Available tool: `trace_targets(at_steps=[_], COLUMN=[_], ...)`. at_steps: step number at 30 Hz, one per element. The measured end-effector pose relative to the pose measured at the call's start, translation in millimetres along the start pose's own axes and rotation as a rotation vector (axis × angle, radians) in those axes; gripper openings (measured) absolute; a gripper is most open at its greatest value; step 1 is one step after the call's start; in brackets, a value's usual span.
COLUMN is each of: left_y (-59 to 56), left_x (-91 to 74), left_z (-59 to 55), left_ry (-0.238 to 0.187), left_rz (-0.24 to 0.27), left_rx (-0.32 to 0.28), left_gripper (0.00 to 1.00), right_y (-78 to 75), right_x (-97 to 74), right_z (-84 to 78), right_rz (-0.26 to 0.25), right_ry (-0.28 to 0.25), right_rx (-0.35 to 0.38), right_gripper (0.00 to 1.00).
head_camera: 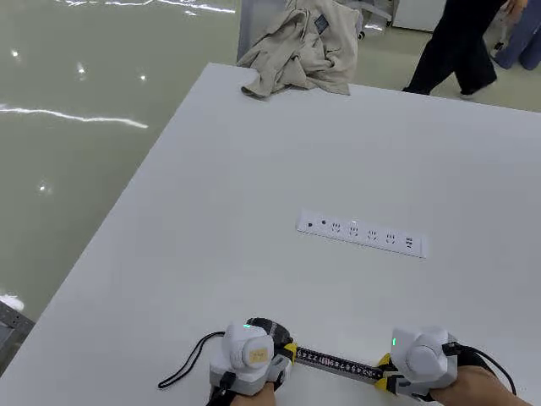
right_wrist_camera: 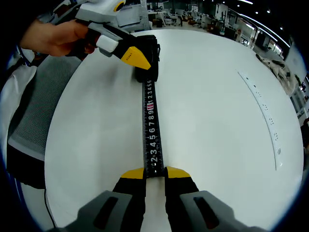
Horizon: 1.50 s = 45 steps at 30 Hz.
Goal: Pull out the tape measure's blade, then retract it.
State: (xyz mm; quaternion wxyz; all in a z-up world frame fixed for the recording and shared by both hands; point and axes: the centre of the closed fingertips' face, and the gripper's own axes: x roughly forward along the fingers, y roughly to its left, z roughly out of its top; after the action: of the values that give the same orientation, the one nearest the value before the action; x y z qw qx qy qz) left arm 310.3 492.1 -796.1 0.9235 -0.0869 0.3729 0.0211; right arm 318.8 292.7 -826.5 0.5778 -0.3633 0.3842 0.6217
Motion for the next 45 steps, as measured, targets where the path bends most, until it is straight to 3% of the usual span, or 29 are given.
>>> trace_targets(at_steps=[45], left_y=[0.0], left_x=[-0.1], left_z=[0.1], left_ry=[0.005], left_rz=[-0.002], left_rx=[0.001], left_gripper=[0.59], right_y=[4.6], right_x=[19.6], right_z=[40.3], right_rz=[0.023], right_ry=[-0.024], right_rx=[-0.032], right_gripper=[0.14])
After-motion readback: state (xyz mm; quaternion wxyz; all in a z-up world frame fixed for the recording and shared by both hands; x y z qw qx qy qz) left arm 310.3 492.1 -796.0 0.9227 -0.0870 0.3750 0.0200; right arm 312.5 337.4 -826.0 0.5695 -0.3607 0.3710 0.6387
